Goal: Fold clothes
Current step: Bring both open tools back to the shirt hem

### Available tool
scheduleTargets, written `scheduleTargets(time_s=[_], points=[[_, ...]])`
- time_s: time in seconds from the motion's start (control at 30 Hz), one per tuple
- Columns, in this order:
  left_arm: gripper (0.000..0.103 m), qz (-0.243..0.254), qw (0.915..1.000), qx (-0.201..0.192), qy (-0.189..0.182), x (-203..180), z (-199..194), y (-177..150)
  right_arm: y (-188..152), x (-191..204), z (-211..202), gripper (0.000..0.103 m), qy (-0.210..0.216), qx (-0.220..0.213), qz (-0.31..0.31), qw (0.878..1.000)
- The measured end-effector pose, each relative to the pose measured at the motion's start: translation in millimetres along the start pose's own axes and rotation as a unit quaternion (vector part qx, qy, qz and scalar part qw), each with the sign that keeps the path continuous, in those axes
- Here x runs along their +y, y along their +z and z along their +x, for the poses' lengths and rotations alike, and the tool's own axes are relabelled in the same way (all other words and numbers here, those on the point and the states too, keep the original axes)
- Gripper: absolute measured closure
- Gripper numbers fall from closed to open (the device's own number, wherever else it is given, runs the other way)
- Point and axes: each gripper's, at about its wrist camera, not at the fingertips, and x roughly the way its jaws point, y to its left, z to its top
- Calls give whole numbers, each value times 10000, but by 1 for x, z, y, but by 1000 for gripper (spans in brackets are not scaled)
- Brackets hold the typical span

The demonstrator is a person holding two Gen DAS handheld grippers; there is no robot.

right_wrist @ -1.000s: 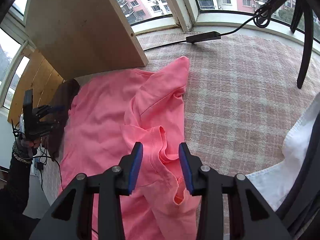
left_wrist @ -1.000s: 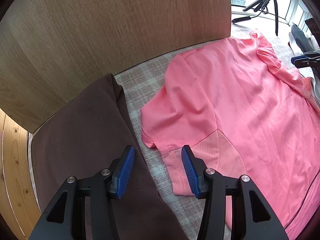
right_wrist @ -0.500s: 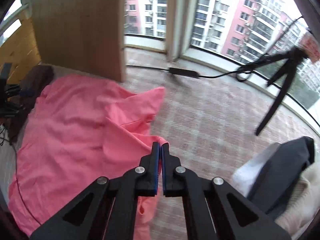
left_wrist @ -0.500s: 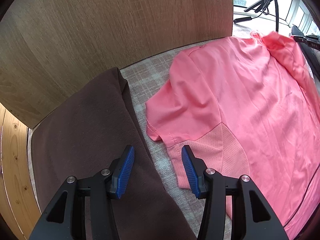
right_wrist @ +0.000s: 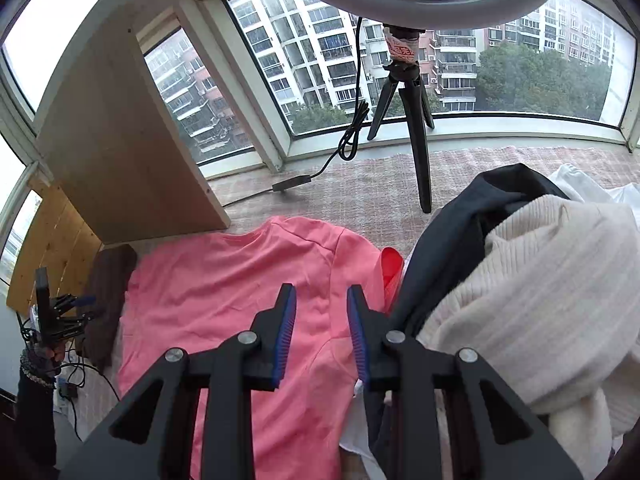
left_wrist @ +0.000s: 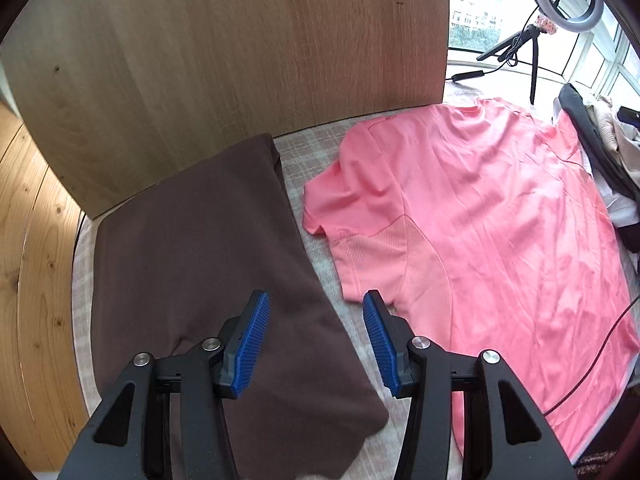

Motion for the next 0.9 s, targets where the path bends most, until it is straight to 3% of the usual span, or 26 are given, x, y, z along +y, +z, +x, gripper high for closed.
scheduleTargets(time_s=[0.17, 0.3, 0.43, 0.57, 0.77, 0.87, 0.9], points=[[56, -154, 9998, -38, -109, 4, -19, -47, -70, 3, -71, 77, 250, -13, 155, 9996], [56, -210, 9996, 98, -177, 2, -46, -97, -145, 3, -109, 77, -180, 274, 92, 9994], [56, -346, 9984, 317, -323, -13, -67, -154, -228, 1, -120, 77, -141, 683, 431, 9966], [56, -432, 9953, 507, -698, -40, -85, -210, -300, 9, -95, 77, -424, 1254, 253, 9909], [55, -368, 9907, 758, -1069, -86, -76, -255, -348, 3, -53, 75, -386, 1753, 137, 9837], [55, -265, 9895, 861, -1132, -101, -67, -266, -351, 1, -59, 63, -371, 1699, 17, 9848], [55, -233, 9894, 898, -1121, -104, -63, -269, -351, 1, -61, 63, -365, 1676, -24, 9852]])
